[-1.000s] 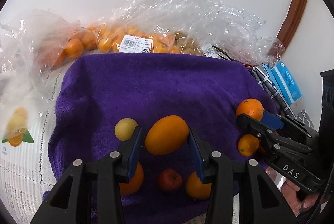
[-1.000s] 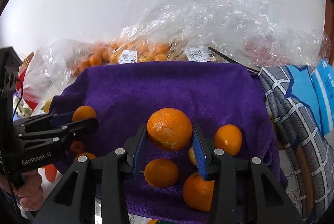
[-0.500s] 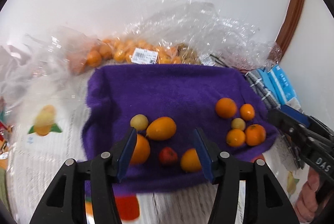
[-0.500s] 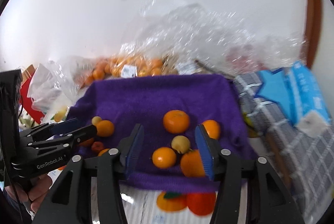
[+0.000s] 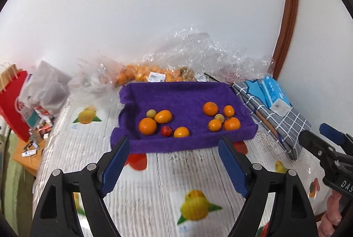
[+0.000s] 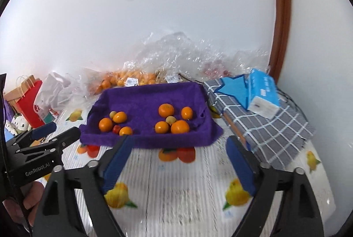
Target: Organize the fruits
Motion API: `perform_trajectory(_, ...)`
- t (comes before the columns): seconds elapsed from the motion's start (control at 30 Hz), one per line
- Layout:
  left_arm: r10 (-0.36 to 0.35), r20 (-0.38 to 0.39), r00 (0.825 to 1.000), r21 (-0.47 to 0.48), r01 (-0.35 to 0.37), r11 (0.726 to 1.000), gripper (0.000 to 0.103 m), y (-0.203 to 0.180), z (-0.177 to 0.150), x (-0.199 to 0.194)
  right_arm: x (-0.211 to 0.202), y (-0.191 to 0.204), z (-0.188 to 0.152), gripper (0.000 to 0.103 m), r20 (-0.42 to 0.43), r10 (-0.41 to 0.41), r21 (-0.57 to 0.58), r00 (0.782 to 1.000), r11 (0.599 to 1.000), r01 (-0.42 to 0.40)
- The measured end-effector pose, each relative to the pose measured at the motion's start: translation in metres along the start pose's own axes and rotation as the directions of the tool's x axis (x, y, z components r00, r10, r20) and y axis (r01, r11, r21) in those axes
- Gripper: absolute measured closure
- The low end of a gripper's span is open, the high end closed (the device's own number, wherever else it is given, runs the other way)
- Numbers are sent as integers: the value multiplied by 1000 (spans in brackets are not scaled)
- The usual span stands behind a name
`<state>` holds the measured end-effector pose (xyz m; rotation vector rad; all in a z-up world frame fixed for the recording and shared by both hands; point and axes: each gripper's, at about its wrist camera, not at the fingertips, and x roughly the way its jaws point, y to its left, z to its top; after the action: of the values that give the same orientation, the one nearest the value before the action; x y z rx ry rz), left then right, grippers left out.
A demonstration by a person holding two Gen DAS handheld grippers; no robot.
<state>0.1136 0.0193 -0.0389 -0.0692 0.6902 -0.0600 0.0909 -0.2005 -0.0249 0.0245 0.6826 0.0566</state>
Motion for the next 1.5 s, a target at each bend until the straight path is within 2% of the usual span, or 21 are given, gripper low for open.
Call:
perform_trajectory(0.03,2,8,1000,-2,-2,1000,20,-2,-3,-7,-5,1,-2,8,1,-9,-5,1000,1000,9)
perform_trajectory(0.13,9,24,1000,-7,-9,1000,19,-6,-12,-27,-23,1,-13,7,9,-31,-20,999,999,31)
perform_trajectory(0.3,48,58,997,-5,-48,999,18,-11,-21,-52,-42,-2,-27,6,26,-23,-4,999,1000,23)
perform_trajectory(0.4,45,65,997,-7,-45,999,18,-12,-24,-59,-50,-4,-32,6,32,-22,14,999,1000,22)
perform_trajectory(1.0,73,75,995,1,-73,997,18,-17,-28,-65,-58,-12,-37,6,35,-32,39,999,999,31)
perform_trajectory(1.5,67,78,995,-17,-66,998,18,-15,-29,-63,-58,-11,-36,6,37,-33,49,999,998,31)
